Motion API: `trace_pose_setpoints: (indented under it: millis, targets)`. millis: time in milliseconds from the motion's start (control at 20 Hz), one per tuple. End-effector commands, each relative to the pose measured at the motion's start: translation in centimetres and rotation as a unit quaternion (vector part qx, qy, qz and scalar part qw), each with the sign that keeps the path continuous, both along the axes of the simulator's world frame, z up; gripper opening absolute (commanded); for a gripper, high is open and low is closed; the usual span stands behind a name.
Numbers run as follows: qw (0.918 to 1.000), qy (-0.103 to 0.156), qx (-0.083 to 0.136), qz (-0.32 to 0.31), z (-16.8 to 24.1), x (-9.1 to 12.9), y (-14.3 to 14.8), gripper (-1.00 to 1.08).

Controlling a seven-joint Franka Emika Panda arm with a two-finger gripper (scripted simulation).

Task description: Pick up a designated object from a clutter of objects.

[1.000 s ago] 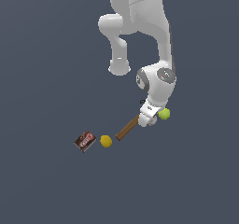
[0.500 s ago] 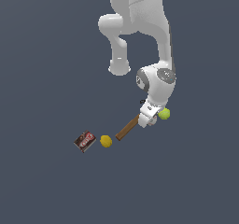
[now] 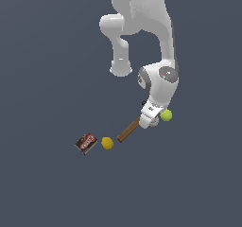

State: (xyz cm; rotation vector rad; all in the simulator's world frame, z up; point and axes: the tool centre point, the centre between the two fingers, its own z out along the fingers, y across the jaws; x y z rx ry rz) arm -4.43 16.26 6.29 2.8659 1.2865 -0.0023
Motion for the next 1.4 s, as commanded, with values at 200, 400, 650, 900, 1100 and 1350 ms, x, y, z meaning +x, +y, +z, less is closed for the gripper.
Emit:
trace_pose_setpoints:
  millis: [200,400,650,900,1100,1350]
  targets:
    - [1.0,-0.001,0.001,0.0,3.6,1.6,-1.0,-1.0]
    - [1.0,-0.001,0.001,0.001,6.8,3.0,-2.0,-1.0]
    - [1.0,-0.001,0.002,0.001,11.5,5.0,-3.4,-1.0]
    - [1.0,-0.001,0.002,0.001,16.3,7.2,-4.8,-1.0]
    - [1.0,-0.001,0.002,0.001,20.1,8.9,-5.9,-1.0]
    - [1.0,-0.001,0.001,0.001,24.2,11.0,-7.2,-1.0]
